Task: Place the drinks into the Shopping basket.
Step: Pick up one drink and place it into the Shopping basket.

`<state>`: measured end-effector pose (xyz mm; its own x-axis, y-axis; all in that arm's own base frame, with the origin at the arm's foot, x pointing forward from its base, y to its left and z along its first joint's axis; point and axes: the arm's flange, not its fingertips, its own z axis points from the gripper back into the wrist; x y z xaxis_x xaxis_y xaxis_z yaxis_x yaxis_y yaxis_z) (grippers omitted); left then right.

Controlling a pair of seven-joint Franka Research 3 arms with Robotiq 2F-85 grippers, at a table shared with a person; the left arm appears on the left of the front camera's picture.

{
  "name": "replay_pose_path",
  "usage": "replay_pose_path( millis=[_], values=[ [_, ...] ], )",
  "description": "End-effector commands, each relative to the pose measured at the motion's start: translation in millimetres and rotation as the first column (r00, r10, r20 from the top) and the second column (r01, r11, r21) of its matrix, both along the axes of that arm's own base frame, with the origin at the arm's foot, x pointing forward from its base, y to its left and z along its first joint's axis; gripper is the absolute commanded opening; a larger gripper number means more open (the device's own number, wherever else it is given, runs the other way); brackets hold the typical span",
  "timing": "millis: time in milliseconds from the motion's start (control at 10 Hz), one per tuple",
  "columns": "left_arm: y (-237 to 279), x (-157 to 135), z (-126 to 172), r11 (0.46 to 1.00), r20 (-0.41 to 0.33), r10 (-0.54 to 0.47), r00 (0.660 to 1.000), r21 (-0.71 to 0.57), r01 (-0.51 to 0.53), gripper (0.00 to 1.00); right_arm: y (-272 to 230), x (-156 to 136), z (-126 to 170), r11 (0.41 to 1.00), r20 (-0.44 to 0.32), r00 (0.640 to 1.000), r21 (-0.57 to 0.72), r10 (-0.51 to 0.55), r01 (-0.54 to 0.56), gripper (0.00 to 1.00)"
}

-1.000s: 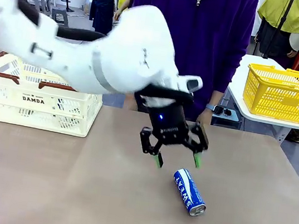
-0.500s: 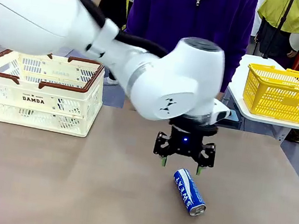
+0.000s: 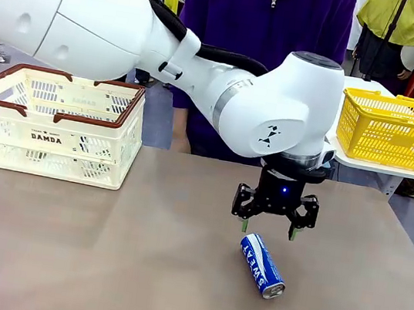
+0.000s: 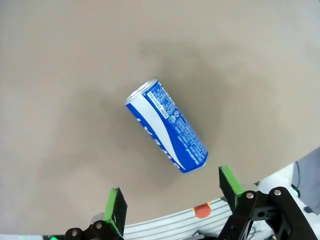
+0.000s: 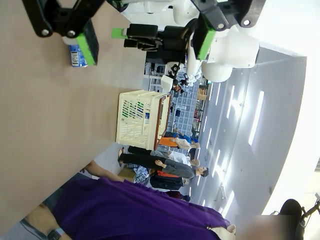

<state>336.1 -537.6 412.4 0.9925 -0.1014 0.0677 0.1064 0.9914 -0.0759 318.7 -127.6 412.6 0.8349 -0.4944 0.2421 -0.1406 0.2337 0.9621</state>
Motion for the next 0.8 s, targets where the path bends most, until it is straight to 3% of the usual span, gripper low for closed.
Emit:
replay_pose_path(
  millis=[0, 200, 400, 700],
  values=[
    [11, -8, 2, 0.999, 0.059, -0.007, 0.998, 0.036, 0.005, 1.0, 1, 0, 3, 1.0, 0.006, 1.0, 0.013, -0.001, 0.001, 1.0],
    [-3, 0, -14, 0.999, -0.018, -0.012, 1.0, -0.047, 0.011, 1.0, 1, 0, 3, 1.0, 0.006, 1.0, 0.013, -0.001, 0.001, 1.0],
    [-6, -5, -33, 0.996, -0.003, 0.057, 0.998, -0.071, -0.057, 1.0, 1, 0, 3, 1.0, 0.006, 1.0, 0.013, -0.001, 0.001, 1.0],
    [-9, -9, -66, 0.994, -0.055, 0.111, 0.992, 0.016, -0.11, 1.0, 1, 0, 3, 1.0, 0.006, 1.0, 0.013, -0.001, 0.001, 1.0]
  ],
)
